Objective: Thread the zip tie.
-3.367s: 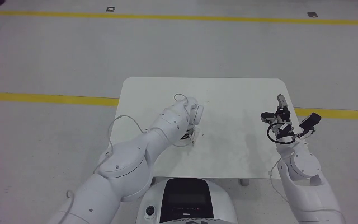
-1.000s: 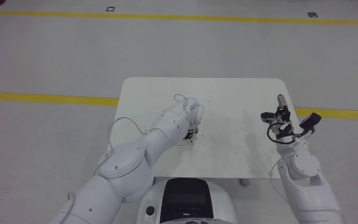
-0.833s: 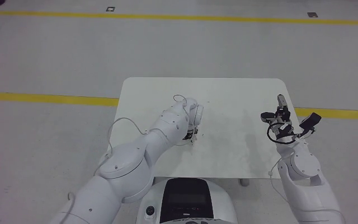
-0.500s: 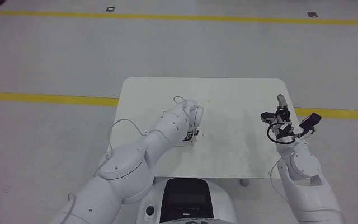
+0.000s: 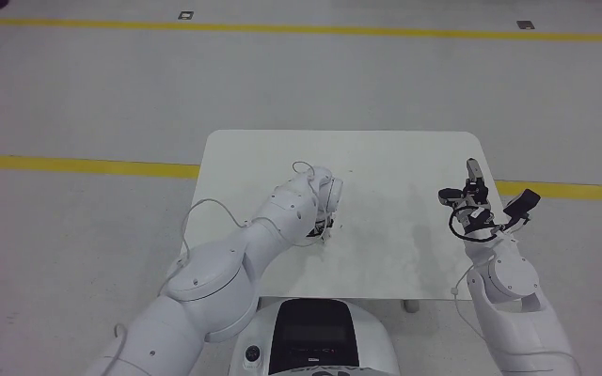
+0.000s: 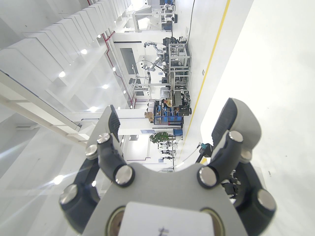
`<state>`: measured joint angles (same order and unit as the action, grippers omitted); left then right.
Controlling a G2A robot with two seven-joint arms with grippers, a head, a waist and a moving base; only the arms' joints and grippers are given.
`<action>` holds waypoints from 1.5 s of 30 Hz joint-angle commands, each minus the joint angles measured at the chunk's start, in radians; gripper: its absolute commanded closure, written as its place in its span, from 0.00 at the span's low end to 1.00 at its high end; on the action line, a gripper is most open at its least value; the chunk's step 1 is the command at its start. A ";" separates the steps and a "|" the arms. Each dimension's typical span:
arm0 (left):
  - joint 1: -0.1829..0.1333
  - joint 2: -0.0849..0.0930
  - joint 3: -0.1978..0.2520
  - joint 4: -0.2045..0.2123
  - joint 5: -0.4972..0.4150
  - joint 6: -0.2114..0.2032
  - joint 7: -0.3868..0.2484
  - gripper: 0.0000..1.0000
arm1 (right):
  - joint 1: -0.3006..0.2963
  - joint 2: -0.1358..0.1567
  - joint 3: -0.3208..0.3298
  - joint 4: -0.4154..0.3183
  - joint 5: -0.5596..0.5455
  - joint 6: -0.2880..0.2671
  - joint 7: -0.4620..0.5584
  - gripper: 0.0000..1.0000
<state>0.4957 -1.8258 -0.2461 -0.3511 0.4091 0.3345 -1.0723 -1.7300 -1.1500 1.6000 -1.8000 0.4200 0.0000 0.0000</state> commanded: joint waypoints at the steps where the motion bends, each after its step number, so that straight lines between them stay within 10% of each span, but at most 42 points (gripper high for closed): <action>1: -0.003 0.001 0.000 0.001 0.001 0.000 -0.005 0.83 | 0.000 0.000 0.000 0.000 0.000 0.000 0.000 0.00; 32: 0.006 -0.010 0.003 0.056 -0.008 -0.009 -0.003 1.00 | 0.000 0.000 0.000 0.000 0.000 0.000 0.000 0.00; 45: -0.034 -0.004 0.006 0.001 0.013 0.006 -0.046 1.00 | 0.000 0.000 0.000 0.000 0.000 0.000 0.000 0.00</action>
<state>0.4623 -1.8309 -0.2402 -0.3468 0.4198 0.3401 -1.1154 -1.7300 -1.1500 1.6000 -1.8000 0.4200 0.0000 0.0000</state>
